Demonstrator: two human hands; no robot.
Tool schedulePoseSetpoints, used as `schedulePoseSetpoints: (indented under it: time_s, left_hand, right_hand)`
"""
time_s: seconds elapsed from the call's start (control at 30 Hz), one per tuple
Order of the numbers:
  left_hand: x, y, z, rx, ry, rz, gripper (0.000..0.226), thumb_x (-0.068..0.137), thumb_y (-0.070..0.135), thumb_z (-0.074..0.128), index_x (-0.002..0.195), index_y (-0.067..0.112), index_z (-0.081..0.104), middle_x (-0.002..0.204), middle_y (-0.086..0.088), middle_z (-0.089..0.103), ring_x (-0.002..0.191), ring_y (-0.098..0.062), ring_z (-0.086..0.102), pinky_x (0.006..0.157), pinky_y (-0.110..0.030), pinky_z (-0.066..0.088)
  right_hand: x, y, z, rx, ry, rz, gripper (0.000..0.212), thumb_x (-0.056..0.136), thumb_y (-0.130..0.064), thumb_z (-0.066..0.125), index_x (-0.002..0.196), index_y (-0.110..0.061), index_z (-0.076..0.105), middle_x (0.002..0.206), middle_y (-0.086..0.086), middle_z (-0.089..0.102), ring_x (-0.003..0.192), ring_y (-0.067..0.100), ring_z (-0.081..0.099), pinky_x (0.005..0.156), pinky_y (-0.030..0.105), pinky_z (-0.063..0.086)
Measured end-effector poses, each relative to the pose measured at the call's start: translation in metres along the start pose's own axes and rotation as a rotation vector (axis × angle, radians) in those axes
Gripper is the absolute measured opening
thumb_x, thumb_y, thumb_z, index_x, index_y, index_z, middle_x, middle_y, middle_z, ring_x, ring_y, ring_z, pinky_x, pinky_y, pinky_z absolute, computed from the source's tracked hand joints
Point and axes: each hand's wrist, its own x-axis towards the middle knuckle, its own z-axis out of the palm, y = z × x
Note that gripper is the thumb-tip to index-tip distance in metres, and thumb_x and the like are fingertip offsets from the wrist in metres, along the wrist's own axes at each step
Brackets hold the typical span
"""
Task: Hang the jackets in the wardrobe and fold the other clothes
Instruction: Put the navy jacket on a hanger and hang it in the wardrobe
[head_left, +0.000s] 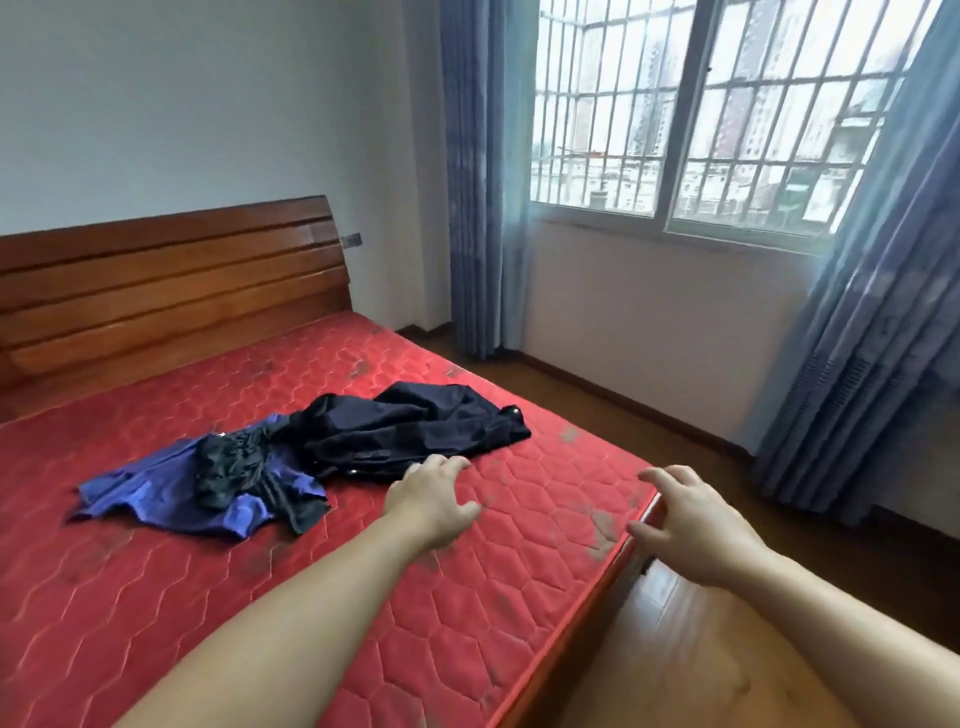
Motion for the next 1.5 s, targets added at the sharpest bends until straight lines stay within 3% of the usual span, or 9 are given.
schedulePoseSetpoints:
  time_s: [0.13,0.3,0.53,0.9,1.03,1.23,1.5]
  left_hand:
    - [0.029,0.029,-0.001,-0.076,0.019,-0.162,0.059,0.082,0.043,0.055,0.139,0.035,0.042,0.141,0.004,0.044,0.129,-0.020,0.043,0.104,-0.037,0.041]
    - [0.064,0.040,-0.021,-0.089,0.097,-0.258,0.058,0.082,0.042,0.056,0.138,0.035,0.043,0.142,0.007,0.043,0.129,-0.020,0.043,0.103,-0.038,0.041]
    - [0.125,-0.016,-0.008,-0.162,0.149,-0.427,0.058,0.081,0.042,0.056,0.137,0.036,0.043,0.139,0.008,0.043,0.124,-0.020,0.046,0.098,-0.041,0.045]
    - [0.238,-0.083,0.044,-0.227,0.086,-0.588,0.056,0.082,0.040,0.058,0.137,0.035,0.044,0.140,0.005,0.044,0.125,-0.022,0.046,0.098,-0.036,0.044]
    - [0.273,-0.110,0.066,-0.220,0.119,-0.675,0.057,0.083,0.041,0.059,0.137,0.034,0.044,0.140,0.006,0.043,0.125,-0.022,0.045,0.099,-0.037,0.044]
    - [0.335,-0.148,0.134,-0.181,0.047,-0.785,0.060,0.085,0.042,0.057,0.141,0.035,0.038,0.145,0.007,0.038,0.126,-0.023,0.043,0.101,-0.038,0.041]
    - [0.422,-0.227,0.231,-0.212,0.043,-0.785,0.060,0.086,0.038,0.057,0.142,0.035,0.037,0.144,0.007,0.038,0.125,-0.024,0.044,0.098,-0.037,0.042]
  right_hand:
    - [0.071,0.033,-0.016,0.028,-0.060,-0.166,0.064,0.085,-0.055,0.059,0.141,-0.035,0.037,0.145,-0.008,0.036,0.122,0.014,0.049,0.095,0.033,0.048]
    - [0.160,0.024,-0.009,0.021,-0.117,-0.301,0.066,0.084,-0.055,0.058,0.142,-0.033,0.036,0.145,-0.004,0.036,0.126,0.019,0.046,0.098,0.038,0.046]
    - [0.260,-0.019,0.034,-0.049,-0.203,-0.474,0.066,0.084,-0.052,0.056,0.142,-0.031,0.034,0.134,-0.005,0.042,0.118,0.019,0.049,0.092,0.037,0.047]
    - [0.412,-0.074,0.117,-0.211,-0.322,-0.584,0.063,0.084,-0.048,0.057,0.140,-0.029,0.034,0.137,-0.002,0.039,0.122,0.024,0.045,0.088,0.038,0.044]
    - [0.470,-0.096,0.172,-0.209,-0.391,-0.607,0.060,0.083,-0.046,0.059,0.136,-0.026,0.039,0.134,0.001,0.041,0.122,0.026,0.045,0.091,0.040,0.043]
    - [0.545,-0.120,0.296,-0.215,-0.564,-0.632,0.057,0.082,-0.044,0.059,0.132,-0.024,0.041,0.132,0.002,0.043,0.120,0.027,0.046,0.091,0.041,0.042]
    - [0.618,-0.162,0.468,-0.262,-0.569,-0.634,0.048,0.082,-0.040,0.059,0.123,-0.020,0.043,0.129,0.002,0.046,0.119,0.029,0.046,0.090,0.043,0.041]
